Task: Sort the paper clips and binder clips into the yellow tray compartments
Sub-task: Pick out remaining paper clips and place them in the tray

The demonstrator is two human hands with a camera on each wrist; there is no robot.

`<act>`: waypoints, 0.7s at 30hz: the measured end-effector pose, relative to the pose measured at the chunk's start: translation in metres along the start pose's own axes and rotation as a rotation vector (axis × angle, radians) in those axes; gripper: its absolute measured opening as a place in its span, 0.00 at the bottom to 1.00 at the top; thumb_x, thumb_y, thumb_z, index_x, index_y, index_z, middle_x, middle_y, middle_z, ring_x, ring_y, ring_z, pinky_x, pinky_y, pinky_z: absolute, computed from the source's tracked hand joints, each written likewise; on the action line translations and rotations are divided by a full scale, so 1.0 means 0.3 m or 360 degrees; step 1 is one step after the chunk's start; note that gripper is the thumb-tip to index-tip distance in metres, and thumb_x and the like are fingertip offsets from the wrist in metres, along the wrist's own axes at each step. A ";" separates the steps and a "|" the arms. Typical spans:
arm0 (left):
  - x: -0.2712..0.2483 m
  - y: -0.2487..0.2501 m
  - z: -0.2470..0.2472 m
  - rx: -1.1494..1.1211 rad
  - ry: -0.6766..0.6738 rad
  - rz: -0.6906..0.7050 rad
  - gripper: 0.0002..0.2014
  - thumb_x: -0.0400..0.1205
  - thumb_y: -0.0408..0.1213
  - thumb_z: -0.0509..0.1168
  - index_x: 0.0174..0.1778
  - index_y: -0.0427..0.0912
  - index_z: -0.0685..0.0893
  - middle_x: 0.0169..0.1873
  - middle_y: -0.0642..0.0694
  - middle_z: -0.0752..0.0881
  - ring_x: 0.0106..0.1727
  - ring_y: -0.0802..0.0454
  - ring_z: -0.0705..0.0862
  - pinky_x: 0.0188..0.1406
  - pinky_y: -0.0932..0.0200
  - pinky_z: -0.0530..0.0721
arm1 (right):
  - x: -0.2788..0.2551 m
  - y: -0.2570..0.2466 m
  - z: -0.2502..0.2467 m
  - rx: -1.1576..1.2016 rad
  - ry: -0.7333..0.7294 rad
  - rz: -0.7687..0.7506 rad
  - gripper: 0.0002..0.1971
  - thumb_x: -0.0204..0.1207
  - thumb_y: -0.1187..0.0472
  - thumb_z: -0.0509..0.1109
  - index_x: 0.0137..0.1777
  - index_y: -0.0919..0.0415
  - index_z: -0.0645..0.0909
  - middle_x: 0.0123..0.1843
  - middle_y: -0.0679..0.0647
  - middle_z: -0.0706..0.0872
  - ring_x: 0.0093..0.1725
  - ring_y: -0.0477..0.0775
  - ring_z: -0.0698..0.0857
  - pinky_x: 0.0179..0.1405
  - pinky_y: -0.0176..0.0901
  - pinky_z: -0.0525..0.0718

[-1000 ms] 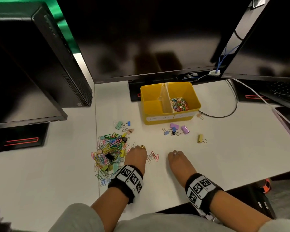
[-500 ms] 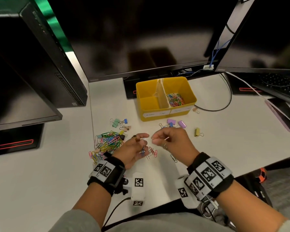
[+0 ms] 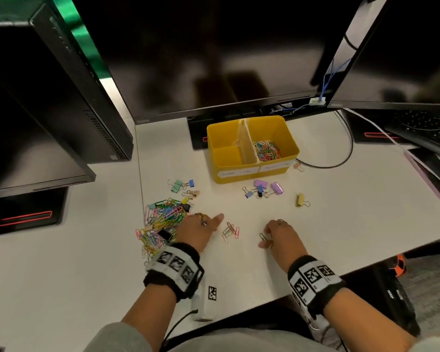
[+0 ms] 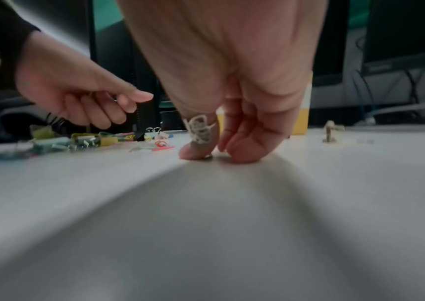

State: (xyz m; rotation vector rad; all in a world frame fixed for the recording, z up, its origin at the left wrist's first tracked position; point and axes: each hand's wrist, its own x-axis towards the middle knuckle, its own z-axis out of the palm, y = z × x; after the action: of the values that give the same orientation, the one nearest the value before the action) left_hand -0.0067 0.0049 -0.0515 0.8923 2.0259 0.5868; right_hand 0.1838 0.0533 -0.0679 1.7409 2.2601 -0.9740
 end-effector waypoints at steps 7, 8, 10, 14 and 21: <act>0.004 0.058 0.067 0.1413 -0.0311 0.0417 0.23 0.81 0.52 0.64 0.66 0.41 0.80 0.63 0.39 0.84 0.65 0.42 0.82 0.60 0.53 0.80 | 0.007 -0.018 0.031 -0.0315 -0.0073 -0.0310 0.14 0.73 0.76 0.58 0.54 0.64 0.77 0.55 0.60 0.83 0.56 0.59 0.81 0.52 0.45 0.78; 0.011 0.060 0.070 0.1466 -0.0336 0.0403 0.22 0.82 0.50 0.63 0.67 0.40 0.80 0.63 0.38 0.83 0.65 0.42 0.81 0.60 0.53 0.80 | 0.007 -0.027 0.026 -0.0279 -0.0104 -0.0330 0.14 0.73 0.76 0.57 0.53 0.62 0.76 0.54 0.59 0.83 0.55 0.58 0.82 0.49 0.42 0.78; 0.013 0.057 0.066 0.1510 -0.0355 0.0402 0.20 0.83 0.47 0.62 0.67 0.40 0.80 0.64 0.38 0.83 0.66 0.41 0.81 0.61 0.53 0.79 | 0.012 -0.053 0.015 -0.0137 -0.0166 -0.0380 0.15 0.73 0.75 0.57 0.54 0.59 0.75 0.50 0.57 0.84 0.53 0.57 0.84 0.45 0.39 0.77; 0.001 0.025 0.062 0.1615 -0.0256 0.0542 0.18 0.86 0.44 0.58 0.63 0.35 0.81 0.62 0.37 0.83 0.64 0.39 0.82 0.59 0.51 0.80 | 0.053 -0.109 0.022 -0.0061 -0.0188 -0.0505 0.20 0.71 0.74 0.59 0.61 0.59 0.76 0.49 0.59 0.88 0.50 0.58 0.85 0.53 0.43 0.79; 0.013 -0.023 0.051 0.1225 -0.0194 0.0675 0.13 0.87 0.38 0.56 0.60 0.35 0.82 0.60 0.40 0.79 0.60 0.42 0.82 0.57 0.53 0.79 | 0.110 -0.112 0.033 -0.0001 -0.0223 -0.0482 0.06 0.75 0.71 0.64 0.47 0.67 0.83 0.43 0.52 0.74 0.30 0.36 0.72 0.32 0.22 0.66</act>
State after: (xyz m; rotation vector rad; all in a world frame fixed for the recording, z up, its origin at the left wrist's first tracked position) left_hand 0.0018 0.0048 -0.0666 1.7873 1.9632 -0.0695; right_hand 0.1400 0.0705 -0.0773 1.3055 2.4741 -1.1077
